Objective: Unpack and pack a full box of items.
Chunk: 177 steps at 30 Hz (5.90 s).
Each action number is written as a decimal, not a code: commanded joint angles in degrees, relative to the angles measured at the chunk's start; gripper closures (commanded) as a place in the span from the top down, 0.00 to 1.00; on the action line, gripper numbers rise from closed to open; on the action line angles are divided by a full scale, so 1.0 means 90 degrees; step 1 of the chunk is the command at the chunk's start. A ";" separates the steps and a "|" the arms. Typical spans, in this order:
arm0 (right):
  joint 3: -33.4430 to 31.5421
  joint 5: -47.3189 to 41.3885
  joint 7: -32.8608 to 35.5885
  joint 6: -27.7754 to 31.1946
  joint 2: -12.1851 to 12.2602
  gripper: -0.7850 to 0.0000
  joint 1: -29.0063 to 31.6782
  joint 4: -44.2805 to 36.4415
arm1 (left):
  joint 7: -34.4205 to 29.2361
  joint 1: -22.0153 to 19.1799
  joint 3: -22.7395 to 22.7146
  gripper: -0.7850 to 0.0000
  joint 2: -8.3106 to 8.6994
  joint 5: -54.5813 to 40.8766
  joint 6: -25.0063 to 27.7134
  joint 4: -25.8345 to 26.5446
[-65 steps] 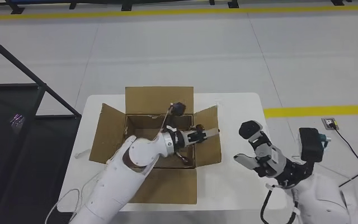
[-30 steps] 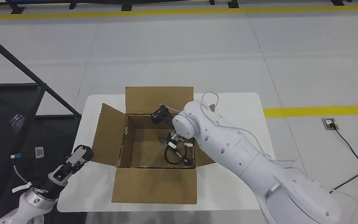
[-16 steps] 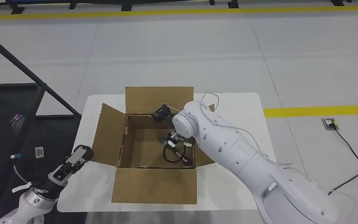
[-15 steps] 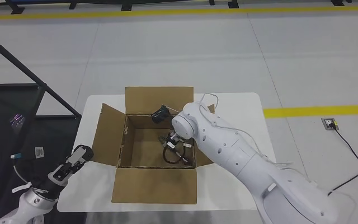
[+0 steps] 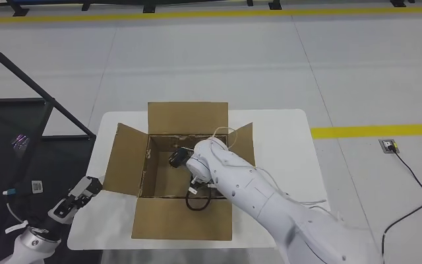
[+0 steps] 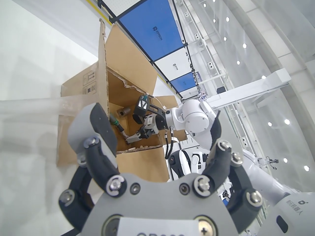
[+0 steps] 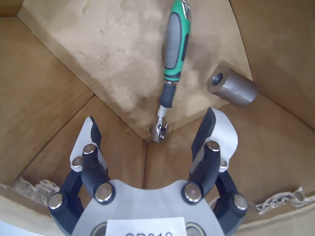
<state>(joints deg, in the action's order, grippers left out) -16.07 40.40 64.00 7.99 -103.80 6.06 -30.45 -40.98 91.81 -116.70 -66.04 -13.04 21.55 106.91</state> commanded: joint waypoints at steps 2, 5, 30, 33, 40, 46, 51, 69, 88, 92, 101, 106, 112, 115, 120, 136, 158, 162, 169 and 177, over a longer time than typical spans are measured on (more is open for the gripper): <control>0.0069 0.0149 -0.0051 -0.0270 -0.0190 0.65 -0.0013 0.0383 | 0.0002 0.0027 0.0010 1.00 0.0009 -0.0018 0.0015 0.0012; 0.0045 0.0107 -0.0240 -0.0189 -0.0350 0.51 -0.0004 0.0838 | -0.0004 0.0063 0.0003 1.00 0.0020 -0.0034 0.0048 0.0049; -0.0321 -0.0078 -0.1535 -0.0679 -0.0959 0.44 0.0143 0.2390 | -0.0110 0.0064 -0.0173 1.00 0.0139 -0.0280 0.0030 -0.0210; -0.0396 -0.0153 -0.1647 -0.0733 -0.0951 0.42 0.0177 0.2479 | -0.0155 0.0035 -0.0162 1.00 0.0157 -0.0271 0.0014 -0.0197; -0.0475 -0.0132 -0.1837 -0.0843 -0.0910 0.44 0.0241 0.2559 | -0.0210 0.0005 -0.0152 1.00 0.0191 -0.0257 -0.0013 -0.0183; -0.0394 0.0201 -0.1826 -0.1220 -0.0926 0.41 0.0315 0.2483 | -0.0186 -0.0002 -0.0149 1.00 0.0217 -0.0222 -0.0082 -0.0180; -0.0397 0.0212 -0.1823 -0.1221 -0.0927 0.28 0.0322 0.2484 | -0.0178 -0.0001 -0.0149 1.00 0.0220 -0.0217 -0.0081 -0.0179; -0.0409 0.0263 -0.1695 -0.0741 -0.0930 1.00 0.0215 0.2421 | -0.0178 0.0059 -0.0129 1.00 0.0229 -0.0301 -0.0021 -0.0215; -0.0473 0.0433 -0.1988 -0.0837 -0.0849 0.96 0.0351 0.2303 | -0.0052 0.0143 -0.0077 1.00 0.0279 -0.0265 -0.0017 -0.0150; -0.0531 0.0442 -0.2061 -0.0845 -0.0812 0.49 0.0405 0.2305 | -0.0025 0.0165 -0.0064 1.00 0.0289 -0.0235 -0.0035 -0.0131; -0.0634 0.0472 -0.2096 -0.0762 -0.0759 0.47 0.0500 0.2230 | 0.0009 0.0158 -0.0022 1.00 0.0312 -0.0198 -0.0079 -0.0133; -0.0696 0.0492 -0.2100 -0.0719 -0.0727 0.00 0.0510 0.2235 | 0.0025 0.0145 0.0007 1.00 0.0326 -0.0182 -0.0115 -0.0142; -0.0780 0.0527 -0.2152 -0.0713 -0.0691 0.00 0.0436 0.2148 | 0.0051 0.0160 -0.0002 1.00 0.0340 -0.0204 -0.0088 -0.0168; -0.0808 0.0564 -0.2158 -0.0734 -0.0677 0.00 0.0400 0.2076 | 0.0052 0.0174 -0.0010 1.00 0.0346 -0.0230 -0.0073 -0.0169; -0.0874 0.0617 -0.2175 -0.0681 -0.0639 0.00 0.0339 0.1864 | 0.0027 0.0170 0.0001 1.00 0.0359 -0.0257 -0.0049 -0.0164; -0.1904 0.1230 -0.1399 -0.0420 0.0484 0.00 0.0916 -0.1993 | -0.0130 -0.0010 0.0188 1.00 0.0412 -0.0282 -0.0069 -0.0132; -0.7263 0.5333 0.2094 -0.0950 0.2249 0.00 0.5516 -1.0298 | -0.0382 -0.0230 0.0460 1.00 0.0487 -0.0458 0.0008 -0.0316; -0.7728 0.4932 0.2028 -0.1013 0.2265 0.00 0.4897 -0.8799 | -0.0353 -0.0202 0.0454 1.00 0.0493 -0.0519 0.0035 -0.0381; -0.7728 0.4932 0.2028 -0.1013 0.2265 0.00 0.4897 -0.8799 | -0.0190 -0.0143 0.0431 1.00 0.0500 -0.0531 -0.0029 -0.0493; -0.7467 0.4836 0.1880 -0.1194 0.2239 0.00 0.4502 -0.7472 | -0.0278 -0.0289 0.0656 1.00 0.0527 -0.0317 -0.0112 -0.0373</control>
<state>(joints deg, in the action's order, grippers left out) -83.35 84.79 80.69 -2.19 -83.59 48.23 -101.59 -43.53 89.22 -110.84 -61.32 -16.03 20.53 103.45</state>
